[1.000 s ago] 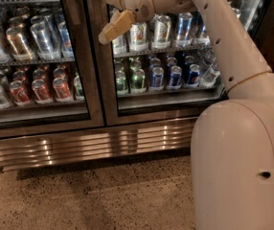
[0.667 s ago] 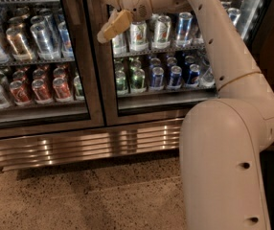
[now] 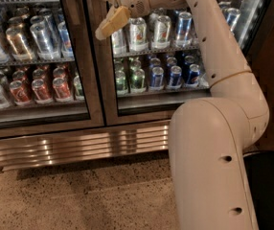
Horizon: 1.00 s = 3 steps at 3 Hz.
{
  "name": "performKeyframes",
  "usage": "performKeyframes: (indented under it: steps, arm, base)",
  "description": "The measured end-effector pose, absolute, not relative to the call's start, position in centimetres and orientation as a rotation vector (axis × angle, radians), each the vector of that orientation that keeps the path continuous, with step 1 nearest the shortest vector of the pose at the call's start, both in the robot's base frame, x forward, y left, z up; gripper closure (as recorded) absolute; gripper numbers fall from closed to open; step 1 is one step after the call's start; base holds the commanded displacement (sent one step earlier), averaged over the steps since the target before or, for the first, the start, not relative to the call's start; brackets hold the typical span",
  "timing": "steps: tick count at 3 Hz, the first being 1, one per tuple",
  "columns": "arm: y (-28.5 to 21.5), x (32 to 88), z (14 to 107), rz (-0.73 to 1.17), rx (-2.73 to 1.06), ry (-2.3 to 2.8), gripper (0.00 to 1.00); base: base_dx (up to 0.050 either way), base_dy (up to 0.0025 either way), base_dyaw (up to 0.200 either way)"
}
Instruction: Open right fridge door
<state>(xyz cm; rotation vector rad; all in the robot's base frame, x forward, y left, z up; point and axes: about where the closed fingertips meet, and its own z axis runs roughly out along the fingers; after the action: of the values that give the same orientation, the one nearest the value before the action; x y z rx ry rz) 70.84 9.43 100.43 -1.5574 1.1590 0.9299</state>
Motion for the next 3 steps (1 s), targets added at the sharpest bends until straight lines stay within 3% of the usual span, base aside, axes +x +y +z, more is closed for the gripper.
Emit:
performKeyframes:
  steps: [3]
  arm:
    - [10.72, 70.23, 101.17, 0.957, -1.587, 1.112, 0.00]
  base:
    - [0.000, 0.00000, 0.000]
